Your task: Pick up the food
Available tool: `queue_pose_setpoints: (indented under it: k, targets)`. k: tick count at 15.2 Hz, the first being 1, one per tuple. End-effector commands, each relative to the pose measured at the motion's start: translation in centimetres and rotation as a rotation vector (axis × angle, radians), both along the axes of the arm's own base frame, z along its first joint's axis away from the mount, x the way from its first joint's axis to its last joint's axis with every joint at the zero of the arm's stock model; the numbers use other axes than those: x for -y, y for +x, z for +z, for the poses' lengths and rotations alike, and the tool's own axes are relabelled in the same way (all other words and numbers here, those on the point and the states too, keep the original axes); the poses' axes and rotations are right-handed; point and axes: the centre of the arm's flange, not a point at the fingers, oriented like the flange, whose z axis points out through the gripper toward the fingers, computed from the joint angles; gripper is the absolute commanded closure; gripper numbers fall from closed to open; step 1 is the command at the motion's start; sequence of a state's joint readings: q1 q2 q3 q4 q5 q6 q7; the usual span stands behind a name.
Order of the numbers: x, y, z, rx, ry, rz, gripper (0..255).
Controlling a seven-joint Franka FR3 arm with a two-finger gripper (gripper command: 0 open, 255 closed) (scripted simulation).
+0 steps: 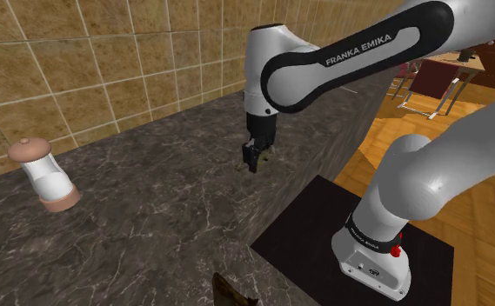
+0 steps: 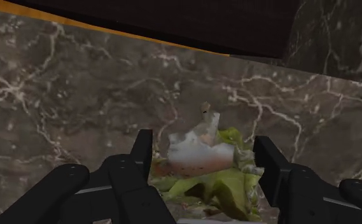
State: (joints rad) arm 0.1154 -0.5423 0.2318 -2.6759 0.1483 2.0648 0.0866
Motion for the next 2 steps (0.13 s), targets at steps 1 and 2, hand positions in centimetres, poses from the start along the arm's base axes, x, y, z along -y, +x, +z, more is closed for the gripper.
queue_pose_setpoints:
  k: [1,2]
  targets:
    - [0.1,-0.04,0.7,0.0,0.0,0.0,255]
    - [0.1,-0.03,0.7,0.0,0.0,0.0,255]
